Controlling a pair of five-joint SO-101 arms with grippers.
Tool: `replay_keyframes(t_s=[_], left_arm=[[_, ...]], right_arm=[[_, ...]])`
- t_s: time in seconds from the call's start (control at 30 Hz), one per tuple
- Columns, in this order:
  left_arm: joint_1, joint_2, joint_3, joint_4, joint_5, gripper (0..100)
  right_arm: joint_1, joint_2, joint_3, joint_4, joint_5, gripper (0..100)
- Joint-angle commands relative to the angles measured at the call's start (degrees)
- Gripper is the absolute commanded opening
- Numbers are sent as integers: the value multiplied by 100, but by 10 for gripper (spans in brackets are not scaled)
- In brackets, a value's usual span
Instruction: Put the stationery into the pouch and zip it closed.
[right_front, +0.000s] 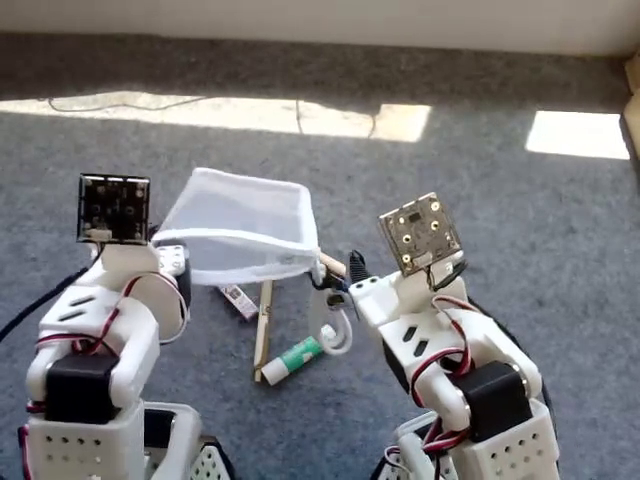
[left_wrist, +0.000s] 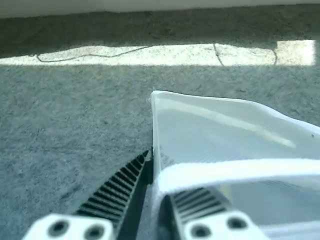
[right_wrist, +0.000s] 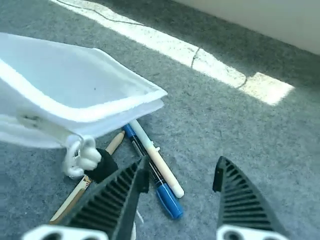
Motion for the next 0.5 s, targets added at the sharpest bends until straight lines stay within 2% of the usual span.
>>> replay_keyframes(t_s=[0.0, 0.47], left_arm=[[-444, 409, -488, 9, 316, 7], [-1842, 620, -488, 9, 527, 7]], right_arm=[[198, 242, -40, -224, -53, 202], [198, 3380, -760, -418, -53, 202]])
